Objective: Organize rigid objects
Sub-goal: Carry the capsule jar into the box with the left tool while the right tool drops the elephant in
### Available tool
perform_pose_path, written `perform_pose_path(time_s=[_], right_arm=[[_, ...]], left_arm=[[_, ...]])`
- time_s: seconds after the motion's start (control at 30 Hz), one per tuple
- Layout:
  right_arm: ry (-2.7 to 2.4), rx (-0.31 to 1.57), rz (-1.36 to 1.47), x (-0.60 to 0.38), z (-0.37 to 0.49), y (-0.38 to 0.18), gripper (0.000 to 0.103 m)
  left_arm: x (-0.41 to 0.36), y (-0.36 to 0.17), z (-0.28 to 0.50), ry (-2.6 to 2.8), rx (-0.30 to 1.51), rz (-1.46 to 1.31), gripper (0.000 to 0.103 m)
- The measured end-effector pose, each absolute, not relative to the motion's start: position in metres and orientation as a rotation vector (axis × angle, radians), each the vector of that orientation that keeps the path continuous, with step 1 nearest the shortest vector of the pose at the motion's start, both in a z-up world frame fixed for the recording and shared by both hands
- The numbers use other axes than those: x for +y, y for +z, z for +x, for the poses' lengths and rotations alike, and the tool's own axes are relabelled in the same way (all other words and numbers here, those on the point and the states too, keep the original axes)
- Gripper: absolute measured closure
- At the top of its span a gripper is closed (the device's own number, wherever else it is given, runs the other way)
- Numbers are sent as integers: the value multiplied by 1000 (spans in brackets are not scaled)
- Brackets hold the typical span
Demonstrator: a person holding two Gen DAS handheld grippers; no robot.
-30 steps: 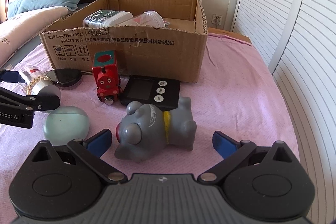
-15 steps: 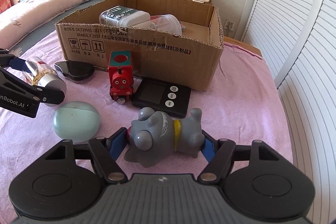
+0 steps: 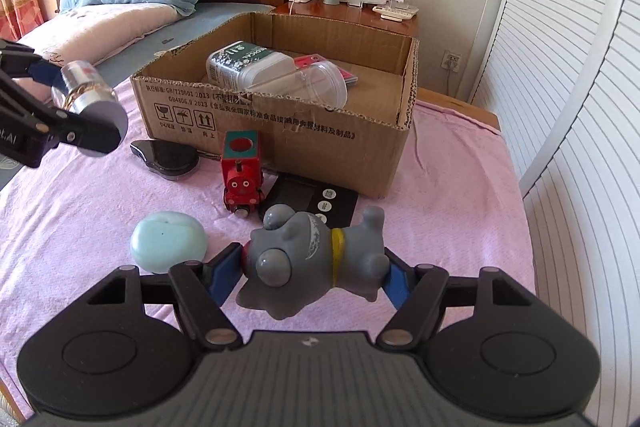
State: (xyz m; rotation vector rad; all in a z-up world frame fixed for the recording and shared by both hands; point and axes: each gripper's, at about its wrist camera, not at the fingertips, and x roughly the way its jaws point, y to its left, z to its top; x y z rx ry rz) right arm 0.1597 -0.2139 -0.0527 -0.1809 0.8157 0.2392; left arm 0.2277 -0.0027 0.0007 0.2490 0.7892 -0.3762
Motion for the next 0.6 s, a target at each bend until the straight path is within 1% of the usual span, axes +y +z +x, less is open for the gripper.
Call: perform_pose_path(time_s=[0.17,0.33,0.47,0.6], right_arm=[[244,782,-179,-218,166,-35,27],[242,749,-172,-219,173,-23,27],[248,737,-167,-219,178,-18,27],[250,724,-169,-219,183,-13,27]], left_arm=[[-16,15,262,-352,745,262,10],[-23,9,291,-322,740,243,9],[-18,4,292,-300,756,218,8],[-9,5,276,-310,773,197,8]])
